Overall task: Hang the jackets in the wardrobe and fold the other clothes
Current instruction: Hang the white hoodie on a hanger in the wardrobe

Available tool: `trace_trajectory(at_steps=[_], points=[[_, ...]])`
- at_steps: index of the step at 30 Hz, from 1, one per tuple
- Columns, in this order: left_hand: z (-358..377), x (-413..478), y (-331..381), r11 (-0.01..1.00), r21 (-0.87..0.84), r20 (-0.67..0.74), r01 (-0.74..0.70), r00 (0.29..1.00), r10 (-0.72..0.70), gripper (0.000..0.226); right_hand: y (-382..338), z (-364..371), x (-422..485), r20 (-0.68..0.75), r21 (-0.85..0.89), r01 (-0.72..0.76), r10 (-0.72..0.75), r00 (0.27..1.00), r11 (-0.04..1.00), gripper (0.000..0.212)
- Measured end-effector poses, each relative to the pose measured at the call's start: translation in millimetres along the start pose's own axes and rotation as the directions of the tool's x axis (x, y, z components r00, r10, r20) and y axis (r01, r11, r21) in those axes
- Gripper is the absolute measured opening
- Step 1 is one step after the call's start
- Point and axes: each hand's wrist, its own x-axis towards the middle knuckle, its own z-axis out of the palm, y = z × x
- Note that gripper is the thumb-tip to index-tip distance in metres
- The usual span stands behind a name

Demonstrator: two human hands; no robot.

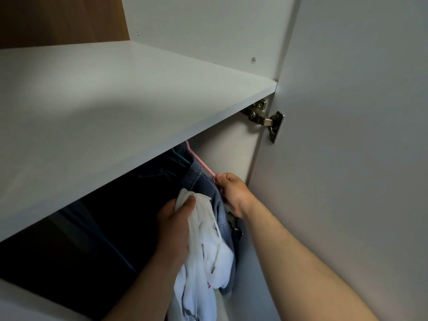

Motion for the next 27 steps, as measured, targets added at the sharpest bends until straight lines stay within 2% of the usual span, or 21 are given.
trace_trajectory(at_steps=[5, 12, 18, 21, 24, 26, 27], points=[[-1.0, -0.6, -0.3, 1.000, -0.005, 0.010, 0.021, 1.000, -0.021, 0.004, -12.0, -6.7, -10.6, -0.035, -0.117, 0.094, -0.099, 0.994, 0.989, 0.031], [-1.1, -7.6, -2.7, 1.000, -0.004, 0.076, 0.012, 0.997, -0.012, 0.010, -25.2, -15.3, -44.3, -0.030, -0.119, 0.162, -0.166, 0.986, 0.980, 0.033], [-5.8, -19.2, -2.9, 0.999, 0.030, 0.148, -0.013, 0.989, 0.008, 0.010, -33.2, -19.4, -95.4, -0.051, -0.090, 0.154, -0.160, 0.986, 0.984, 0.024], [-11.5, -28.9, -2.5, 0.997, 0.062, 0.194, -0.039, 0.981, 0.027, 0.009, -20.8, -20.9, -128.5, -0.028, -0.174, 0.178, -0.186, 0.982, 0.969, 0.020], [-21.3, -42.9, -3.5, 0.997, 0.064, 0.269, -0.032, 0.963, 0.014, 0.010, -6.0, -19.2, -161.5, -0.023, -0.364, 0.147, -0.166, 0.986, 0.920, 0.021], [-30.5, -52.8, -0.3, 0.999, 0.034, 0.335, -0.017, 0.942, 0.005, 0.006, 1.1, -14.5, -182.8, -0.067, -0.363, 0.107, -0.141, 0.988, 0.925, 0.017], [-35.4, -57.3, 1.8, 1.000, 0.022, 0.363, -0.016, 0.932, 0.007, 0.011, 3.5, -10.1, -193.7, -0.095, -0.317, 0.086, -0.122, 0.988, 0.944, 0.016]])
